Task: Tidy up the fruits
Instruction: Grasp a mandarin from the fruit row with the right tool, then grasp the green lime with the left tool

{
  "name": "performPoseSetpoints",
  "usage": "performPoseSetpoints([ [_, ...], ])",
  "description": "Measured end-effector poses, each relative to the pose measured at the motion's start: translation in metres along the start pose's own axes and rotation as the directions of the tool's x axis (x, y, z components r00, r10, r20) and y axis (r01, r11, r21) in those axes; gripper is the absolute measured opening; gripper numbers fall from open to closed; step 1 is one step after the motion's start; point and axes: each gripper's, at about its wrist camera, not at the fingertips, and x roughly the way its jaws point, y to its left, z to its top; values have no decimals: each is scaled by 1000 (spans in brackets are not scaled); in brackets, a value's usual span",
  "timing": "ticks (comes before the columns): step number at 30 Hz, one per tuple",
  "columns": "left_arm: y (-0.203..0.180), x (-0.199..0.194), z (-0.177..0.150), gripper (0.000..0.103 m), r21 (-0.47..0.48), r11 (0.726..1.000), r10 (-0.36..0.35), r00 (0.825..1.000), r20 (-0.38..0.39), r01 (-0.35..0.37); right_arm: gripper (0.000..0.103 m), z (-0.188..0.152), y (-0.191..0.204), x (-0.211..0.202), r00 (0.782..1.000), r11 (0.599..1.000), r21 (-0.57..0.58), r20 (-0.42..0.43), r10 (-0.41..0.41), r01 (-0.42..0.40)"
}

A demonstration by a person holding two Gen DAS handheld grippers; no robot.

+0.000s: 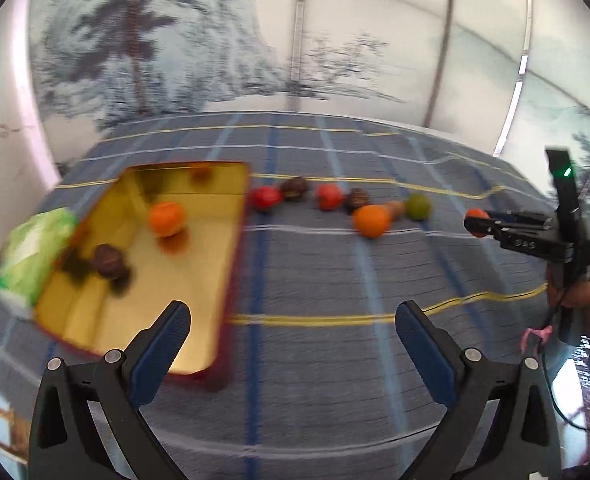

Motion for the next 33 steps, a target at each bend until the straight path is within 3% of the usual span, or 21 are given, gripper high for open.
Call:
performPoseSetpoints([
  [3, -17, 13, 9, 101, 36, 999, -32, 999, -25, 33, 38, -17, -45, -8, 996, 994, 66, -2, -87, 87],
  [6, -34, 31, 16, 101, 91, 994, -54, 997, -58, 59, 38, -26, -77, -5, 995, 984, 145, -13, -103, 104],
  [8, -42, 40, 20, 101, 124, 992, -28, 997, -66, 36, 38, -31, -89, -2, 996, 979, 179, -17, -93, 95],
  [17, -57, 70, 48, 101, 66, 990, -117, 987, -114, 125, 39, -36, -103, -5, 1000, 971, 236, 5, -26, 24],
  [20, -76, 74, 60, 100, 119, 976, -171, 980, -98, 182, 39, -36, -103, -4, 1000, 971, 238, 5, -16, 15],
  [26, -125, 114, 87, 81, 323, 918, -202, 972, -122, 231, 39, -36, -105, -2, 1000, 968, 253, -3, 7, -6],
  [28, -131, 135, 95, 73, 347, 904, -204, 966, -159, 248, 39, -37, -106, -2, 1000, 966, 260, -1, 13, -12],
  [30, -130, 152, 101, 58, 348, 897, -213, 957, -198, 271, 39, -37, -107, -2, 1000, 964, 266, 2, 19, -19],
  [33, -130, 178, 107, 58, 352, 890, -209, 946, -249, 290, 39, -38, -110, -2, 1000, 961, 274, 6, 29, -29],
])
